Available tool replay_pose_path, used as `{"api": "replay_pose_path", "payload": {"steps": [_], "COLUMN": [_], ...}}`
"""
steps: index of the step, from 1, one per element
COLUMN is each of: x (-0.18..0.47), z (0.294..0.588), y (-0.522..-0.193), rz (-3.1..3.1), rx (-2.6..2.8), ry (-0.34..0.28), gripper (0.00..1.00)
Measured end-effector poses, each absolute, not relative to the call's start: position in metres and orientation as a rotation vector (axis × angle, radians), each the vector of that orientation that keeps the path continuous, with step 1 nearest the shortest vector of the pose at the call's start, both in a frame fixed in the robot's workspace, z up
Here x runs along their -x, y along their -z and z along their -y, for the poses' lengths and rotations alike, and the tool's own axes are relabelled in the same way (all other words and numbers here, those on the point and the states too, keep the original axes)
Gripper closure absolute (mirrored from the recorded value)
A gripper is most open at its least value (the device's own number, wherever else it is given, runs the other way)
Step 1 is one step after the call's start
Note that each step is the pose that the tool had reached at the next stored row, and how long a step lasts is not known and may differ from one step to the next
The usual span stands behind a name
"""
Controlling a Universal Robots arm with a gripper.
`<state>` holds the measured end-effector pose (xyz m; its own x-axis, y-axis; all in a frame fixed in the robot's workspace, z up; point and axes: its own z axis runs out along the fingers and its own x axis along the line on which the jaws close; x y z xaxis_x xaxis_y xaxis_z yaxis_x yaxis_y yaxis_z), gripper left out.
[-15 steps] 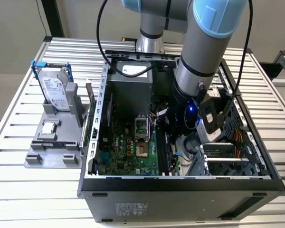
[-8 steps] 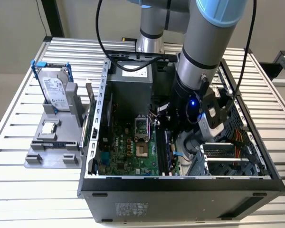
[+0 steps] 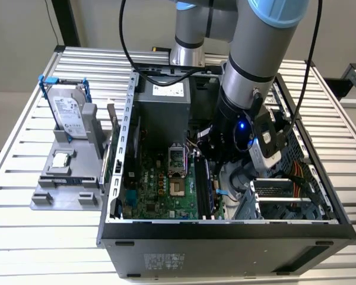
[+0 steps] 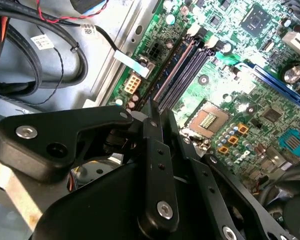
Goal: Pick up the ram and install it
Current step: 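Insert the ram into the slot, then press down the ram until it locks into place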
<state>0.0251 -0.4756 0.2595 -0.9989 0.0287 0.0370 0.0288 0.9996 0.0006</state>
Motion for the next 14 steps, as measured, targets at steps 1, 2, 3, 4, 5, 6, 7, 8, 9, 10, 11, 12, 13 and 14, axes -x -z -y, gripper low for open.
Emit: {"api": "replay_pose_path", "payload": {"steps": [1, 2, 3, 4, 5, 6, 7, 8, 9, 10, 11, 12, 13, 14], "x": [-0.0251, -0.0251, -0.0251, -0.0251, -0.0251, -0.0251, -0.0251, -0.0251, -0.0251, -0.0251, -0.0251, -0.0251, -0.0251, -0.0251], "z": [0.4756, 0.4756, 0.4756, 0.4756, 0.4756, 0.4756, 0.4756, 0.4756, 0.4756, 0.4756, 0.4756, 0.4756, 0.4756, 0.4756], "y": [-0.2595, -0.2596, -0.2597, -0.2597, -0.2599, -0.26, -0.2601, -0.2601, -0.2602, -0.2603, -0.2603, -0.2604, -0.2605, -0.2605], "rz": [3.104, 3.104, 3.104, 3.104, 3.104, 3.104, 3.104, 3.104, 3.104, 3.104, 3.104, 3.104, 3.104, 3.104], "rx": [0.045, 0.045, 0.045, 0.045, 0.045, 0.045, 0.045, 0.045, 0.045, 0.045, 0.045, 0.045, 0.045, 0.045], "ry": [0.002, 0.002, 0.002, 0.002, 0.002, 0.002, 0.002, 0.002, 0.002, 0.002, 0.002, 0.002, 0.002, 0.002], "gripper": [1.0, 1.0, 1.0, 1.0, 1.0, 1.0, 1.0, 1.0, 1.0, 1.0, 1.0, 1.0, 1.0, 1.0]}}
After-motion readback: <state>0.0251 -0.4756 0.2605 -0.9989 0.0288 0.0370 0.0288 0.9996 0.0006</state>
